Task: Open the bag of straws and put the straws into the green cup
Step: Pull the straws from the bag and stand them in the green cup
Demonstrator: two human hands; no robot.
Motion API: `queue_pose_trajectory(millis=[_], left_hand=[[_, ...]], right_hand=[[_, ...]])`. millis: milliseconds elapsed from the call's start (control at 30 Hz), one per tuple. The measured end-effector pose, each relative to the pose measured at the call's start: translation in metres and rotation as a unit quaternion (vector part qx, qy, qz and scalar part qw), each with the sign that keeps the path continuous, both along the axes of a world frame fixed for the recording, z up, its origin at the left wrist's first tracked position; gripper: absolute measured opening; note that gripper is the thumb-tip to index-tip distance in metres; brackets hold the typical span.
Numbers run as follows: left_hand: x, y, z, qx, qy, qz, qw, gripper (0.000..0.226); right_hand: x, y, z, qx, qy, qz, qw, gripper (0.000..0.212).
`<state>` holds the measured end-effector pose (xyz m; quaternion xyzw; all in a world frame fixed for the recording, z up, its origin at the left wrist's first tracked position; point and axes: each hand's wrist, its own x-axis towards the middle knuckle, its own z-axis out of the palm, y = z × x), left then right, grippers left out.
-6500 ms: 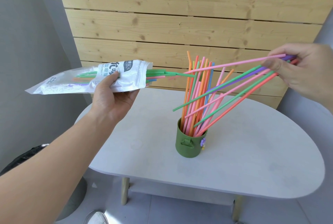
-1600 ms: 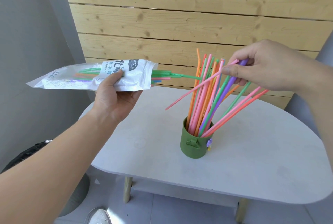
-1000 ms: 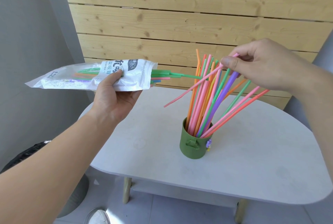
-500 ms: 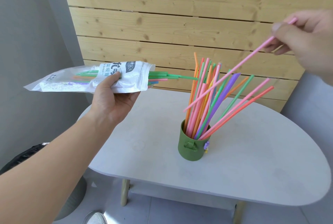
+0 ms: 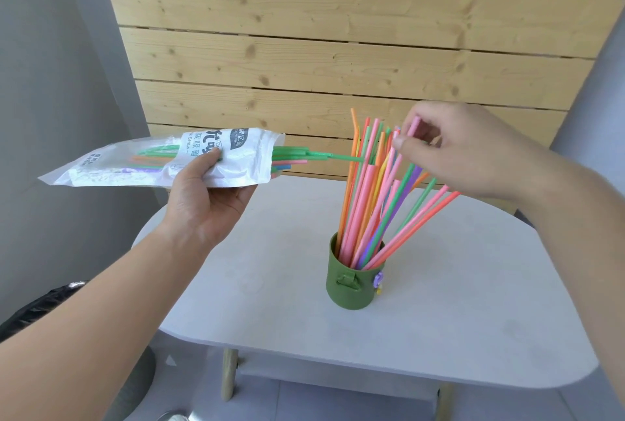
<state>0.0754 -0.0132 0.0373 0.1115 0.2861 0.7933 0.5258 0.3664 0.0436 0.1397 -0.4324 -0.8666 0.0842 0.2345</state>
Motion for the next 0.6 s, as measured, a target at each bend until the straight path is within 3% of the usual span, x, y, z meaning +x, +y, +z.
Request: queue_pose_trajectory(millis=[67,267,433,600], left_hand=[[-0.002,0.0003,-0.0002,0.001,0.0,0.001,1.0,0.024],[-0.005,0.0005,-0.0012,0.009,-0.001,0.002,1.0,0.022],[-0.0032,0.0002,0.0005,0.015,-0.008,-0.001,1.0,0.024],[-0.0028,-0.0004,0.0017,0.01,-0.007,-0.003,1.0,0.016]], right_hand=[[-0.0034,0.002,-0.0049,0.005,-0.003,-0.008,1.0,0.021],[-0.0037,0.0046,-0.0075,0.037,-0.108,-0.068,0.991,0.05],[-0.0073,-0.0013,-0.01,0.051,-0.165,-0.082,0.982,0.055],[-0.0069,-0.0031,-0.0093,0.022,-0.13,-0.097,0.986,0.056]])
